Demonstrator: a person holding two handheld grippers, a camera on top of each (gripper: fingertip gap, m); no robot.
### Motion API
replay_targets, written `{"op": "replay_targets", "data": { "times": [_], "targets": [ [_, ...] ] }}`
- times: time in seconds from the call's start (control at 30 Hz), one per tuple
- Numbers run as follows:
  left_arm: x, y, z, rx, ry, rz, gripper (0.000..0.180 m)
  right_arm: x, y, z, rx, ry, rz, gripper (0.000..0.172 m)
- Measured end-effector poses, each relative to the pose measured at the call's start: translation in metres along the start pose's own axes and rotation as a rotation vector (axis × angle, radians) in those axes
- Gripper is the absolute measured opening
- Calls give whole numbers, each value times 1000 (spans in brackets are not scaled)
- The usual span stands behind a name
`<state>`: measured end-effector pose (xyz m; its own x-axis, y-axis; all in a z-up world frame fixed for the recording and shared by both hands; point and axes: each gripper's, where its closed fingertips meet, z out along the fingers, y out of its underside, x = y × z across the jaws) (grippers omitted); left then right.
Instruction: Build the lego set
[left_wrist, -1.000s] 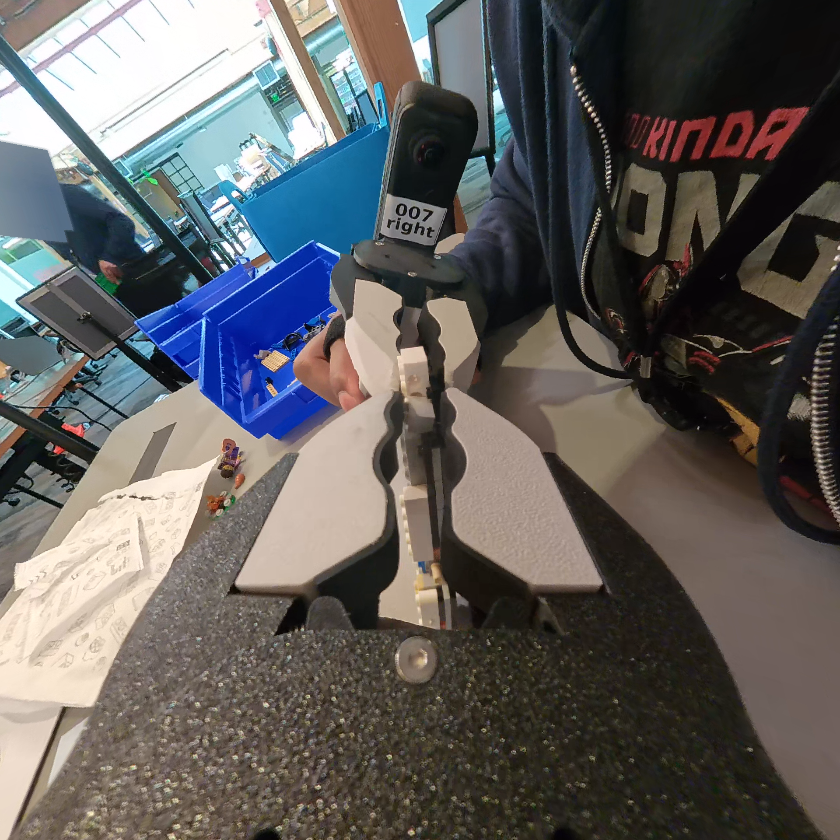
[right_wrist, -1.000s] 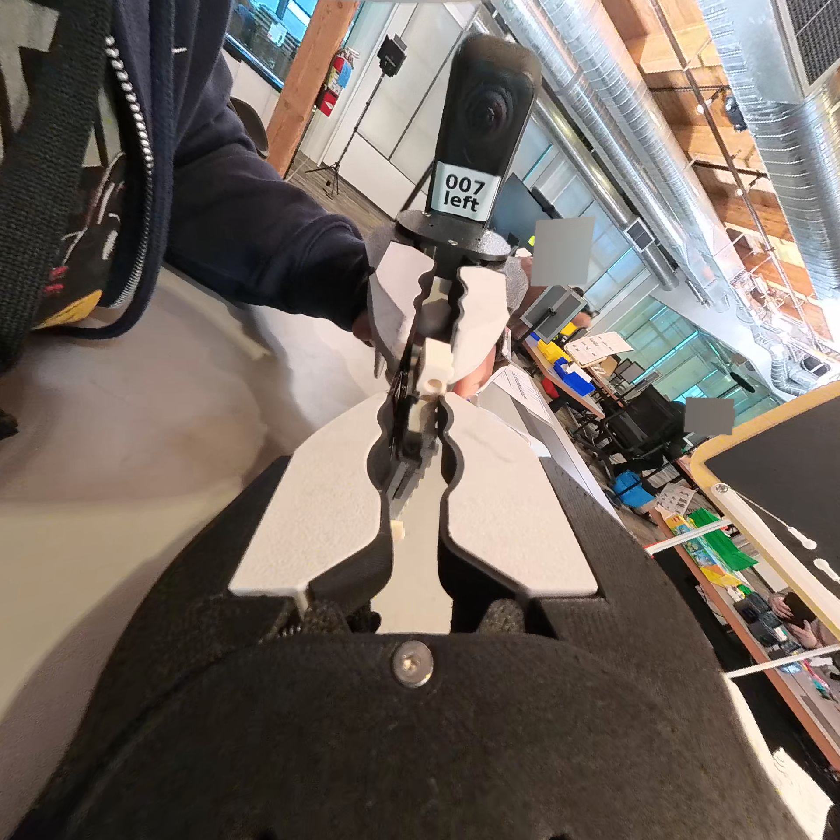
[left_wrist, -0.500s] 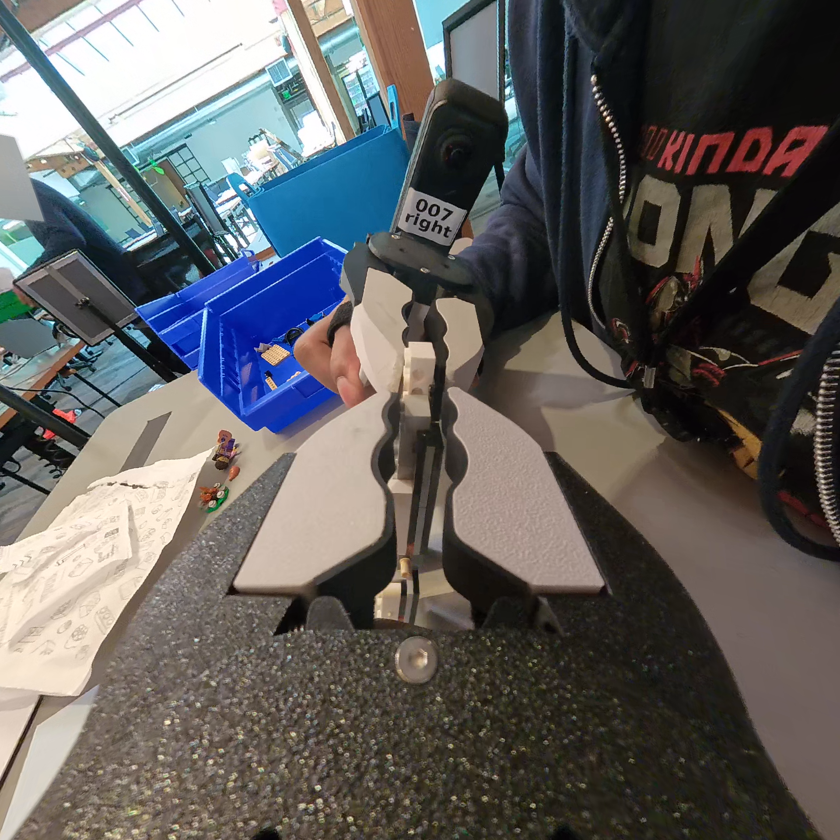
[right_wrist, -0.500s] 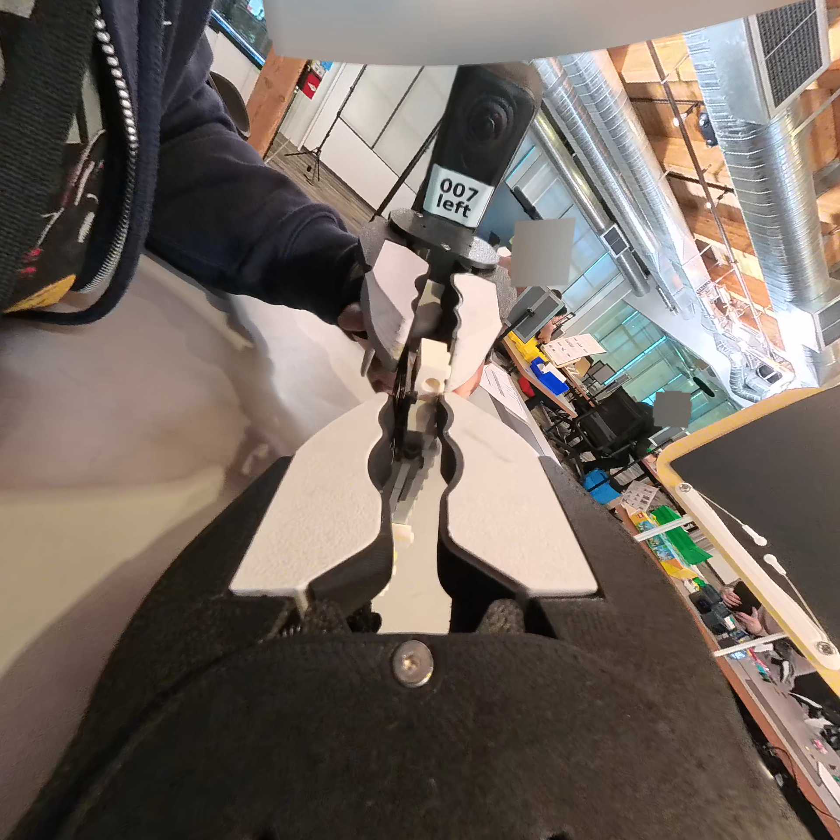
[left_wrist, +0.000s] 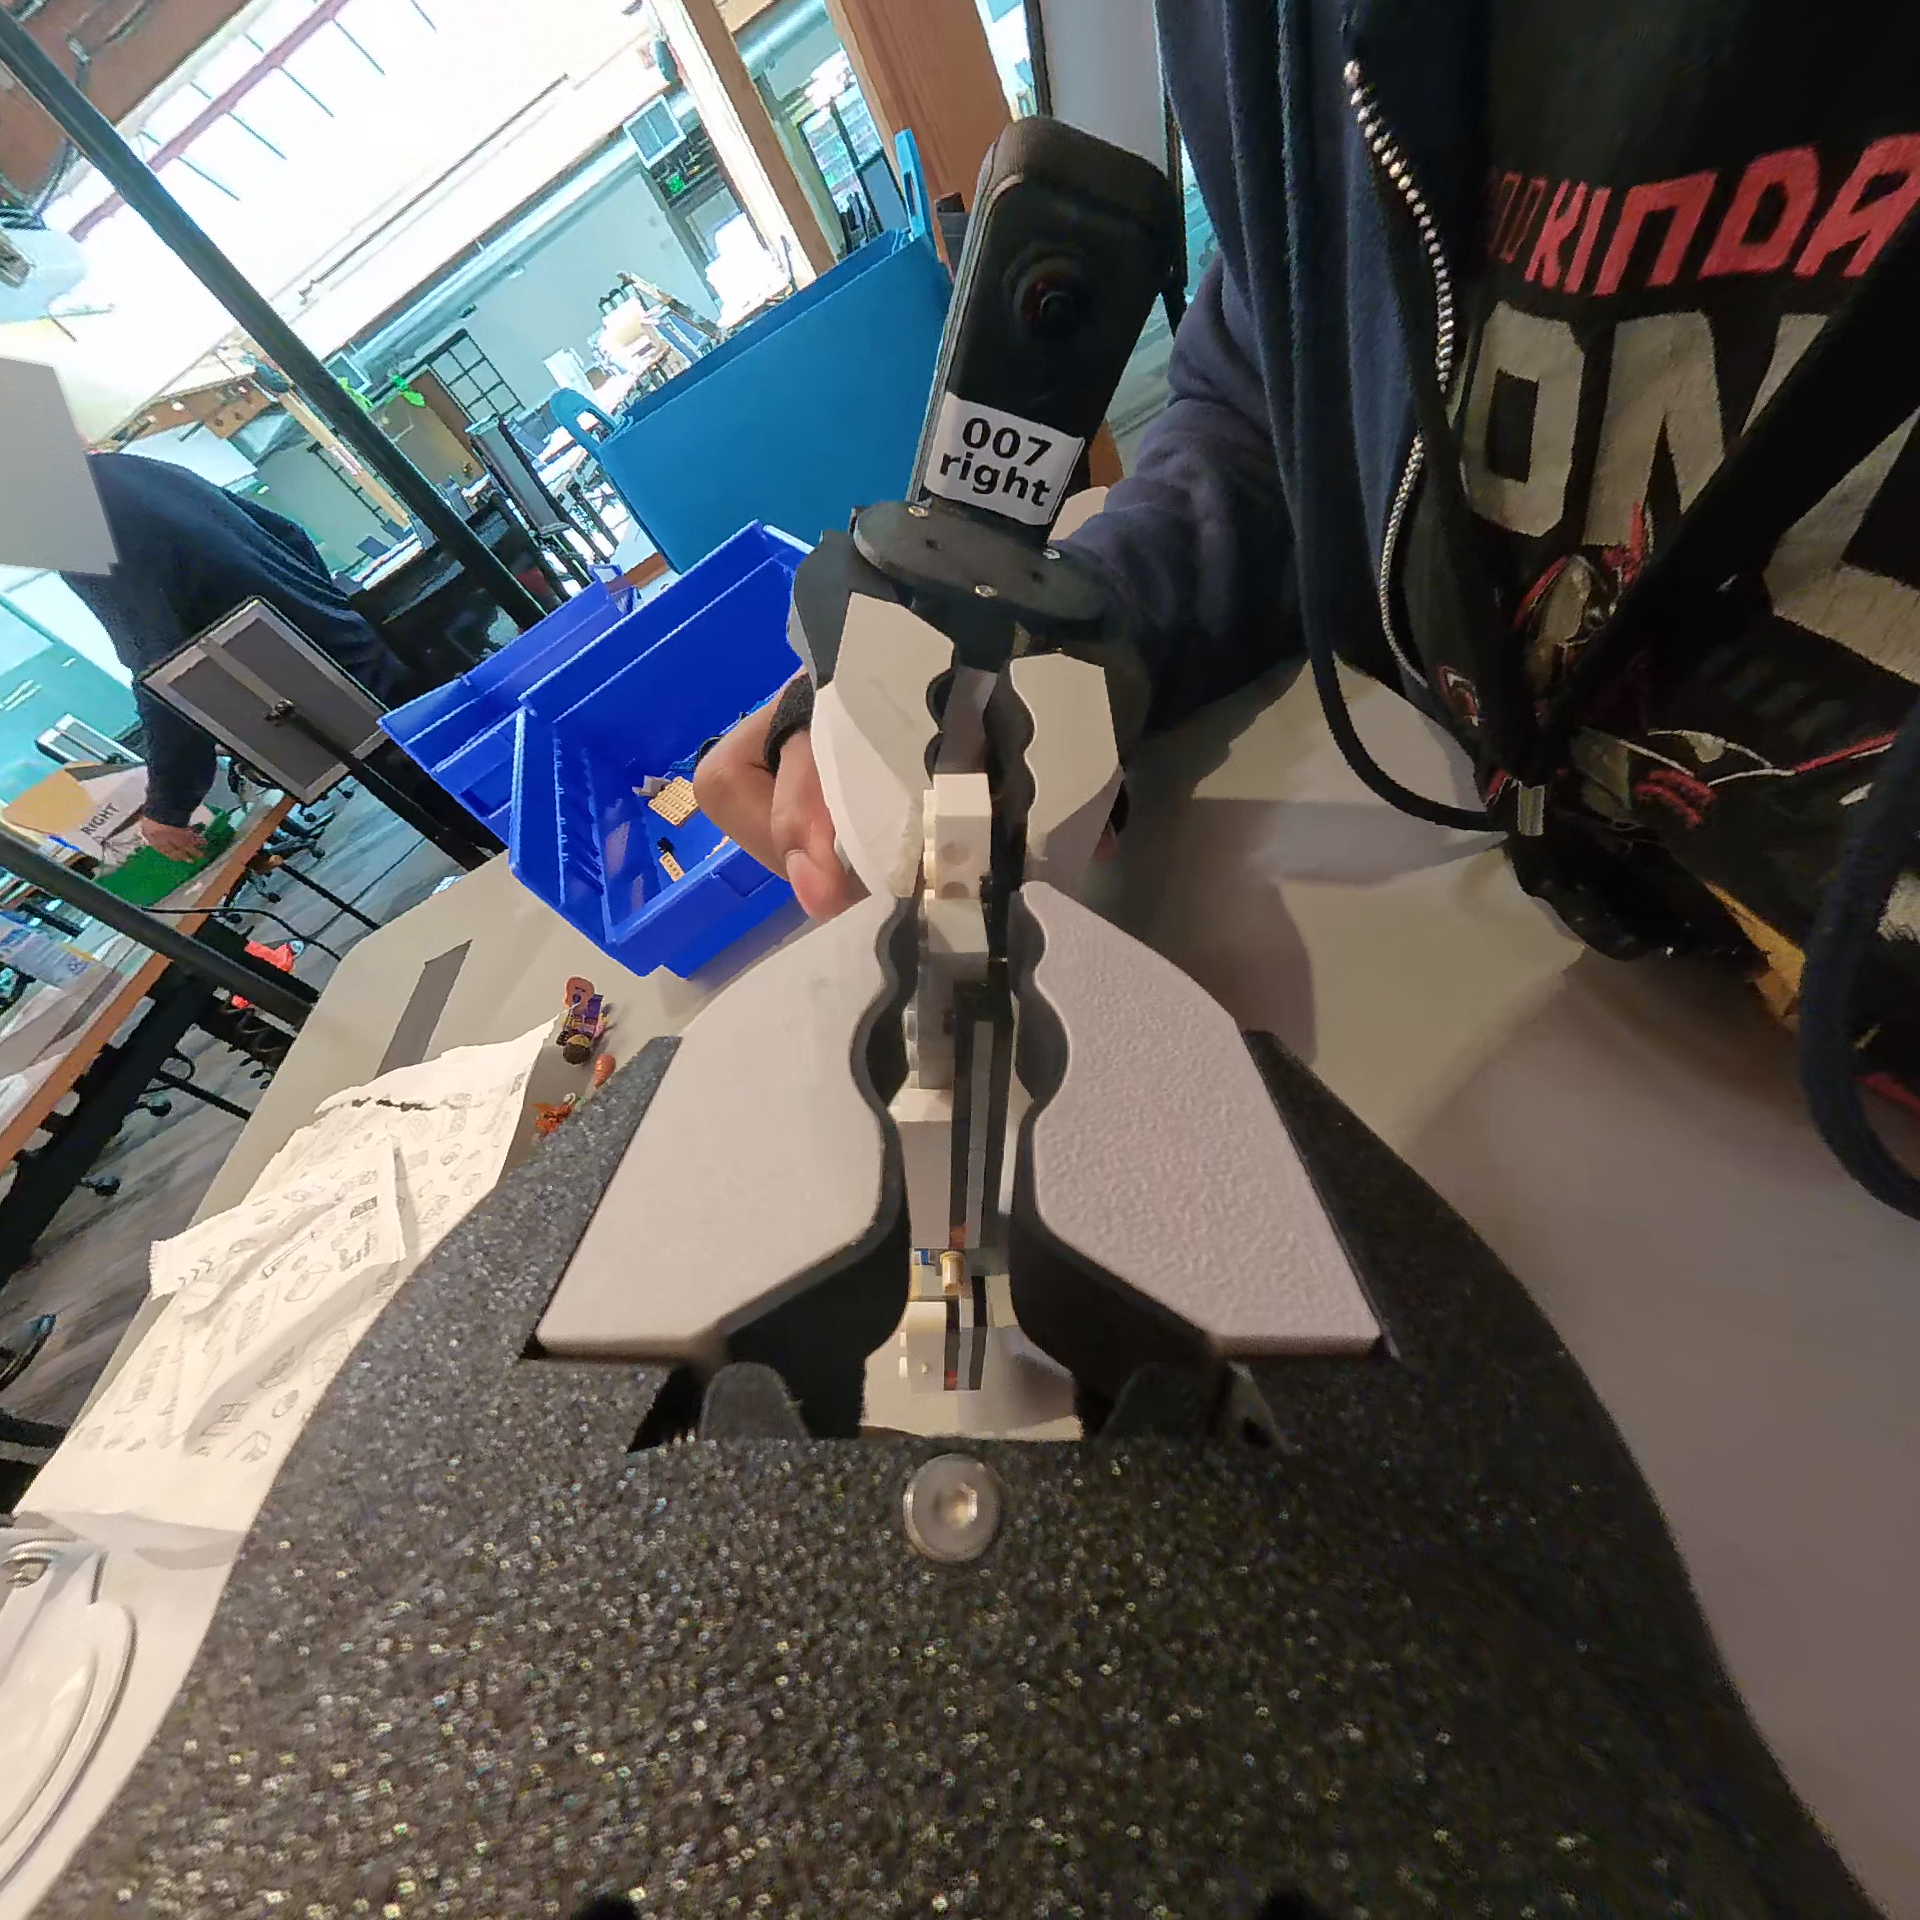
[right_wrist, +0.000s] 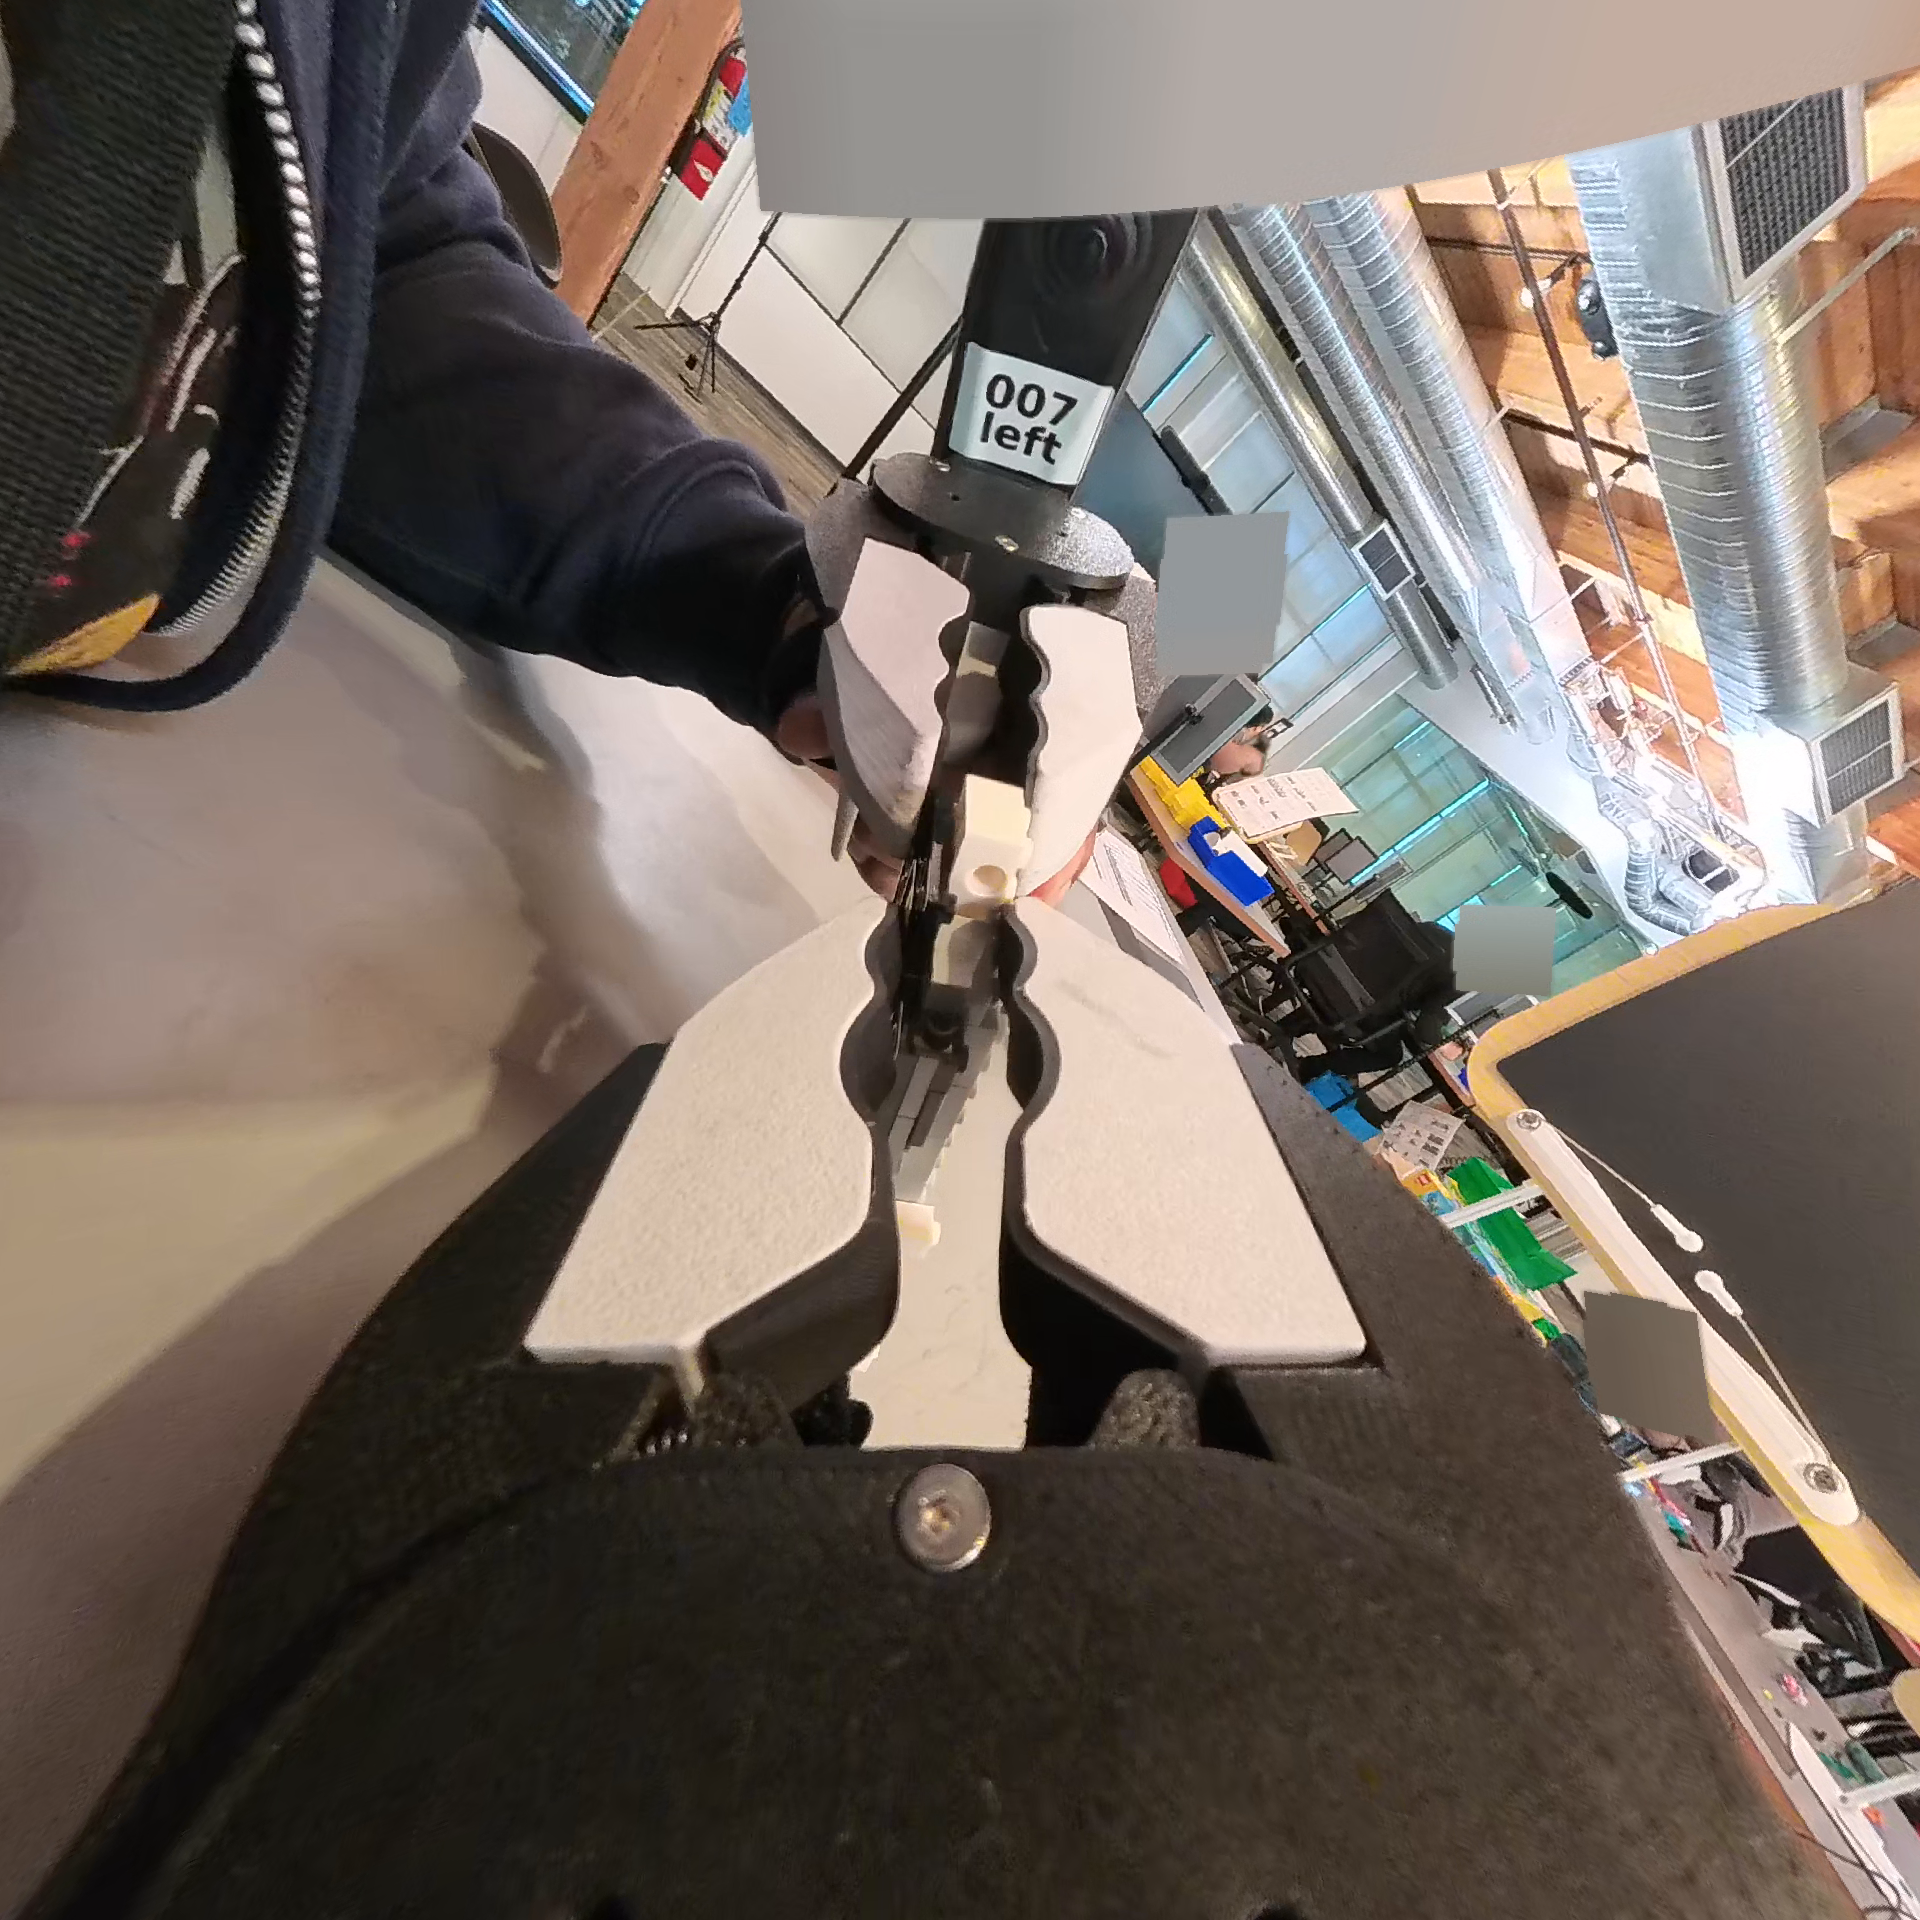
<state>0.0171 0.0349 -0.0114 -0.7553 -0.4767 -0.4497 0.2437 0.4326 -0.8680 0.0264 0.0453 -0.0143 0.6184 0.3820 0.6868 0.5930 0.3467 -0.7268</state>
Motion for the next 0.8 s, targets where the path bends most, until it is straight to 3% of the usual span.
{"op": "replay_targets", "data": {
  "times": [0.7,0.8],
  "targets": [
    [0,-4,2,43,-28,15,15,3,-1,-2,5,12,-16,17],
    [-5,-2,-1,56,-62,-13,32,1,0,-1,-3,13,-31,17]
  ]
}}
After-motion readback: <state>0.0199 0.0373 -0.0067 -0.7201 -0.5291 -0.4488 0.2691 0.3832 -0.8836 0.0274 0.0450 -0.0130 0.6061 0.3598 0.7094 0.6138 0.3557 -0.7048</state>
